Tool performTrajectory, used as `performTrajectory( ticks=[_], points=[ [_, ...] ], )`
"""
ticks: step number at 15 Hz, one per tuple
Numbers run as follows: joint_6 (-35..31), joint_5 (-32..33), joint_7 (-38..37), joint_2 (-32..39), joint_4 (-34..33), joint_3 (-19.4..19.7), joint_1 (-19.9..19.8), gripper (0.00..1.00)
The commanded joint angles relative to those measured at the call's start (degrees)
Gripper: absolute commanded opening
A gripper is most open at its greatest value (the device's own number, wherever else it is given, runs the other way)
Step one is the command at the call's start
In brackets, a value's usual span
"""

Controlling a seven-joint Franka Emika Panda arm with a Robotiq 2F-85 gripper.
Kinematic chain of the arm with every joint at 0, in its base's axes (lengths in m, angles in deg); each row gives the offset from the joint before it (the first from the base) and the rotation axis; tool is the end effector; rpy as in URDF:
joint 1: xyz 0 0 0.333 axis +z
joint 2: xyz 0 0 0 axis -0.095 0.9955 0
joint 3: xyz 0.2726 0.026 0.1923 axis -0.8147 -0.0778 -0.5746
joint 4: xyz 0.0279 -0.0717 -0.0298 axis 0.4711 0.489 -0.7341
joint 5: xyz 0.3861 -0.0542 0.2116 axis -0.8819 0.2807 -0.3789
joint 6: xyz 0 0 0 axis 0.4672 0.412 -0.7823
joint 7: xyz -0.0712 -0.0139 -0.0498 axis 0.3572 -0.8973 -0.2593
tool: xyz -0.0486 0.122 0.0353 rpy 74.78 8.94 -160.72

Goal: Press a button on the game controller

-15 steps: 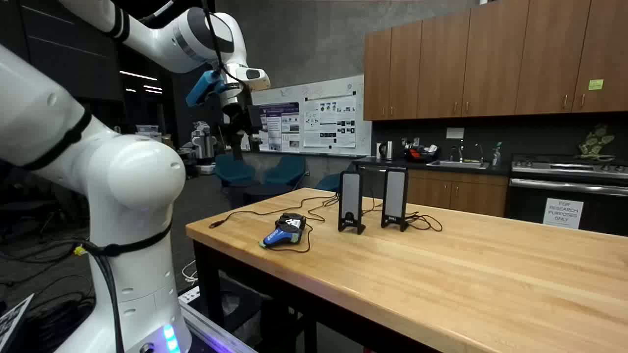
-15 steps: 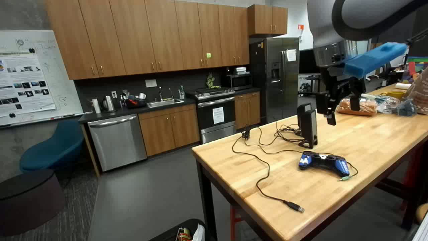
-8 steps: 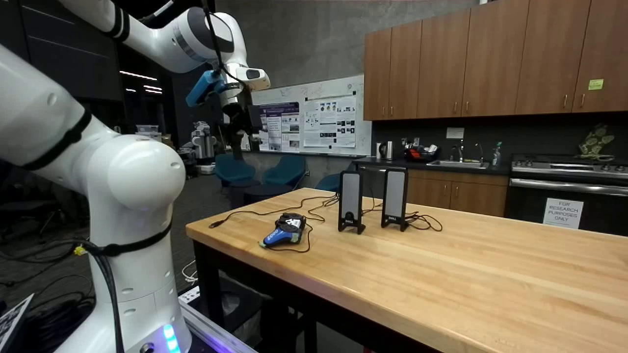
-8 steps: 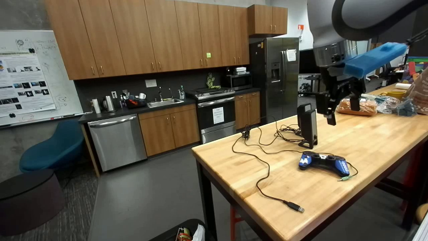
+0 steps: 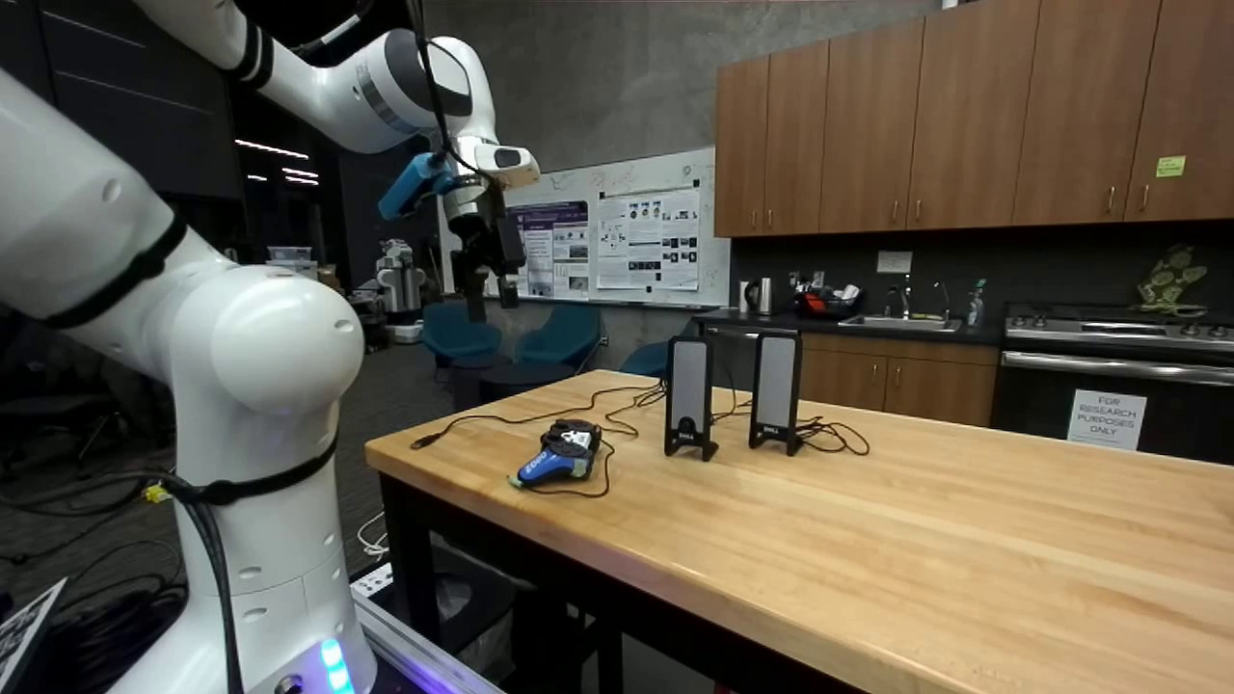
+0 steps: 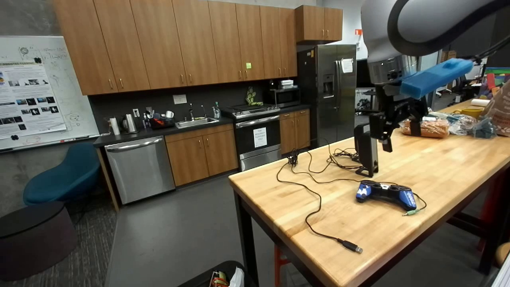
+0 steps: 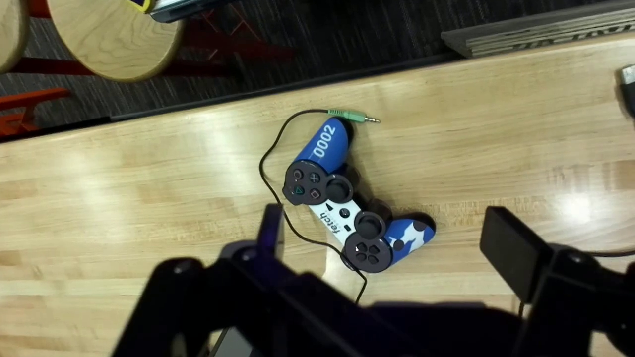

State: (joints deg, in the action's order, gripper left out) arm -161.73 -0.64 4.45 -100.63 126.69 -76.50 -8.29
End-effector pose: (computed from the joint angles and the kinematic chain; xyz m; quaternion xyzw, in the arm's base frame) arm 0.3345 0.0444 0.4464 0.9826 -0.1340 -0.0217 0.1269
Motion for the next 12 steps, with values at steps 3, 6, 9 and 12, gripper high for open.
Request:
performTrajectory(
  ticks=[3,6,9,12],
  points=[
    [-7.57,1.08,-2.51,8.91,-1.89,3.11,-3.12,1.0],
    [-10.49,1.44,-2.68,12.21,-2.12,5.23,-5.22,1.0],
    [-11.95,1.43,-2.9,14.48,-2.12,7.12,-6.62,1.0],
    [-13.05,0.74,-3.65,16.06,-1.64,8.6,-7.26,0.72]
  ],
)
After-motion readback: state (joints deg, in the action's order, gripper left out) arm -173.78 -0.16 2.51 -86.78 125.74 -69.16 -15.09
